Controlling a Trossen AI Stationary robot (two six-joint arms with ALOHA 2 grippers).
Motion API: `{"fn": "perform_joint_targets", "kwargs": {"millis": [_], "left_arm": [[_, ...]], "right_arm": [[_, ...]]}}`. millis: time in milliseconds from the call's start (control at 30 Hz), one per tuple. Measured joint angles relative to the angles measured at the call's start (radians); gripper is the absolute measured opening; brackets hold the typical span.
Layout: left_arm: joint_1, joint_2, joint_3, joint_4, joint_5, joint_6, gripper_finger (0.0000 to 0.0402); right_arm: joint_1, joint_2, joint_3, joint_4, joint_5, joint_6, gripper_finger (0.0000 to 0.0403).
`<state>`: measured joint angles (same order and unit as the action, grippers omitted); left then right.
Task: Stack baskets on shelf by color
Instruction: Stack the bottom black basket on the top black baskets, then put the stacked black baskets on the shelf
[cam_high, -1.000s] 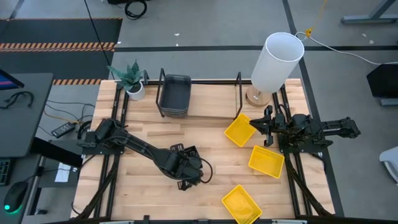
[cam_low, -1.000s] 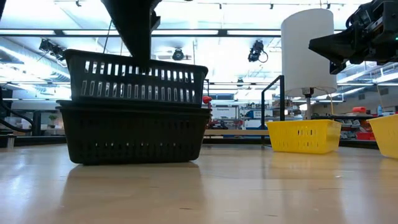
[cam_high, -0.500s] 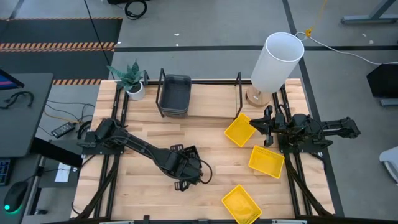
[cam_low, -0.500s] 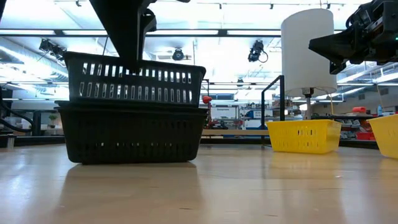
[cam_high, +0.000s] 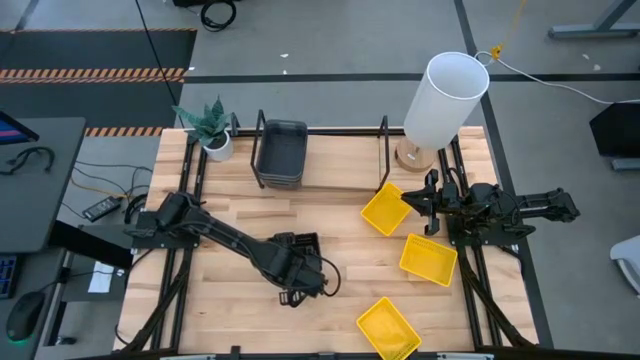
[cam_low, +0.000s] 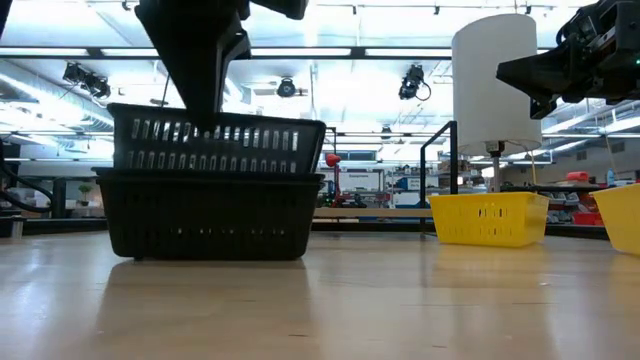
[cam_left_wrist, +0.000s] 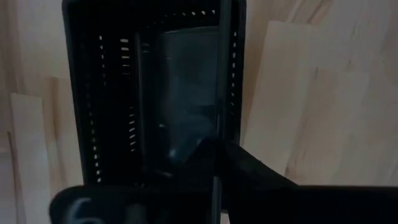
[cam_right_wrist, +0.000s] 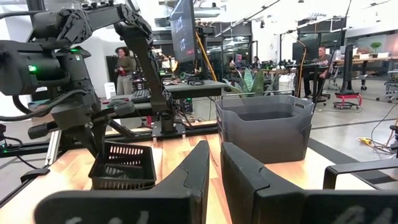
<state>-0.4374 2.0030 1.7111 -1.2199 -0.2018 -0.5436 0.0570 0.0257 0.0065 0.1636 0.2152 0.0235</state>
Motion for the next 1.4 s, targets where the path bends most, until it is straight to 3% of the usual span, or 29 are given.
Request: {"fn": "perform_joint_targets", "kwargs": {"millis": [133, 267, 467, 633, 867, 1400], "left_arm": [[-0.006, 0.008, 0.0, 0.002, 0.0, 0.011, 0.0024], [-0.01, 0.007, 0.0, 0.012, -0.008, 0.036, 0.007], [-0.01, 0.007, 0.0, 0.003, -0.011, 0.202, 0.0147], [-0.015, 0.007, 0.0, -0.107, -0.011, 0.397, 0.0177], [-0.054, 0.007, 0.0, -0.268, -0.011, 0.562, 0.0167], [-0.129, 0.007, 0.0, -0.265, -0.03, 0.853, 0.0146]], "right_arm": [[0.0, 0.0, 0.0, 0.0, 0.0, 0.0, 0.0045], [0.0, 0.0, 0.0, 0.0, 0.0, 0.0, 0.0045], [0.0, 0.0, 0.0, 0.0, 0.0, 0.0, 0.0045], [0.0, 0.0, 0.0, 0.0, 0.0, 0.0, 0.0045], [0.0, 0.0, 0.0, 0.0, 0.0, 0.0, 0.0045], [0.0, 0.0, 0.0, 0.0, 0.0, 0.0, 0.0045]]}}
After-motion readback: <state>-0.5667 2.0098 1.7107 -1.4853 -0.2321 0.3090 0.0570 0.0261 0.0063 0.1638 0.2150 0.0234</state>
